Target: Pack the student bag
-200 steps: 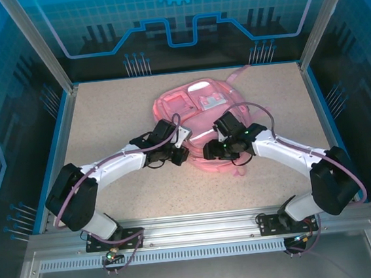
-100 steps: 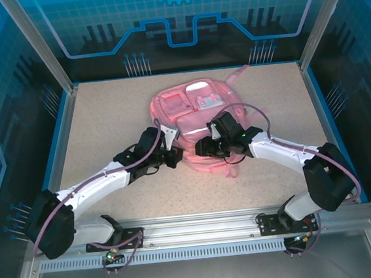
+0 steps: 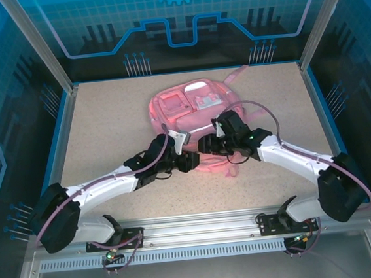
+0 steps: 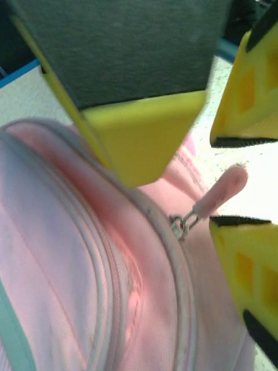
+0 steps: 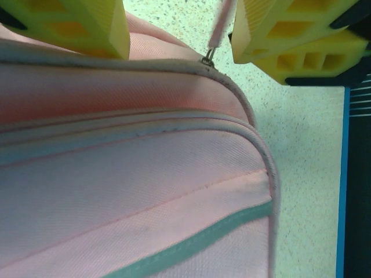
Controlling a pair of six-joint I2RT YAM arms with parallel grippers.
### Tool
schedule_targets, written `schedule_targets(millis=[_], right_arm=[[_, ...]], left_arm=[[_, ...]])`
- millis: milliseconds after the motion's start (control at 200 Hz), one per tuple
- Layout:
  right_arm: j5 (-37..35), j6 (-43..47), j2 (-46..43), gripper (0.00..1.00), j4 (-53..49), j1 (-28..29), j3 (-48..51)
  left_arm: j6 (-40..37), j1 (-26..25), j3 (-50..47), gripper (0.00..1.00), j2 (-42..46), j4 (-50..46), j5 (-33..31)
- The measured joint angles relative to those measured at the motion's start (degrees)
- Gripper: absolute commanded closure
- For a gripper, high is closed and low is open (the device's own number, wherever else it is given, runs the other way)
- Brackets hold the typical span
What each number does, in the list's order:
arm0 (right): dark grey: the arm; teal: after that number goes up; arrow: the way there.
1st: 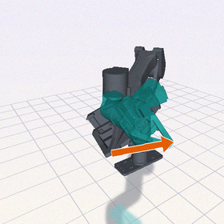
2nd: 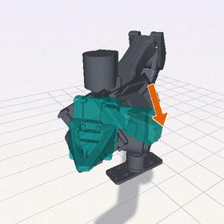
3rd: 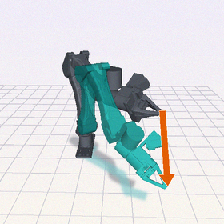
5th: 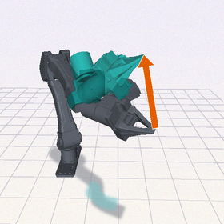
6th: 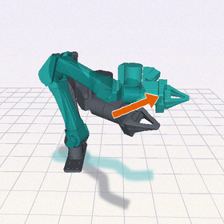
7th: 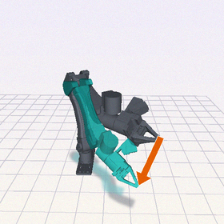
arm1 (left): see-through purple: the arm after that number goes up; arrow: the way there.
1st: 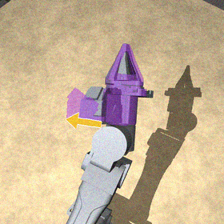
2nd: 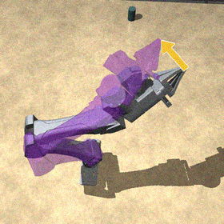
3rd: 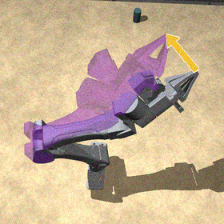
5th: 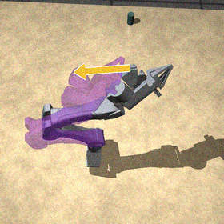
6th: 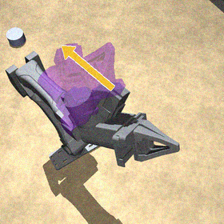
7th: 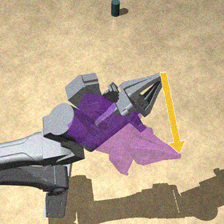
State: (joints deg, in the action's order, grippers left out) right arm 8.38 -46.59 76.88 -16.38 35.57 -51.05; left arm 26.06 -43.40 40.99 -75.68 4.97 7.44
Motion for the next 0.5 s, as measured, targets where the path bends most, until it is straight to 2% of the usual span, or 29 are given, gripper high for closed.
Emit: schedule_targets(millis=[125, 305, 500], right_arm=[[-3.43, 1.66, -3.41, 0.45, -2.78, 0.13, 0.5], [-7.78, 3.56, -3.41, 0.44, -7.28, 4.81, 0.09], [-13.42, 5.25, 5.35, 0.49, -10.62, 13.51, -6.29]], left_arm=[[1.77, 2.34, -1.31, 0.32, 5.07, -1.25, 0.55], [6.82, 8.04, -2.93, 0.25, 13.22, -6.1, -3.19], [13.0, 12.5, -3.87, 0.22, 14.78, -9.94, -6.14]])
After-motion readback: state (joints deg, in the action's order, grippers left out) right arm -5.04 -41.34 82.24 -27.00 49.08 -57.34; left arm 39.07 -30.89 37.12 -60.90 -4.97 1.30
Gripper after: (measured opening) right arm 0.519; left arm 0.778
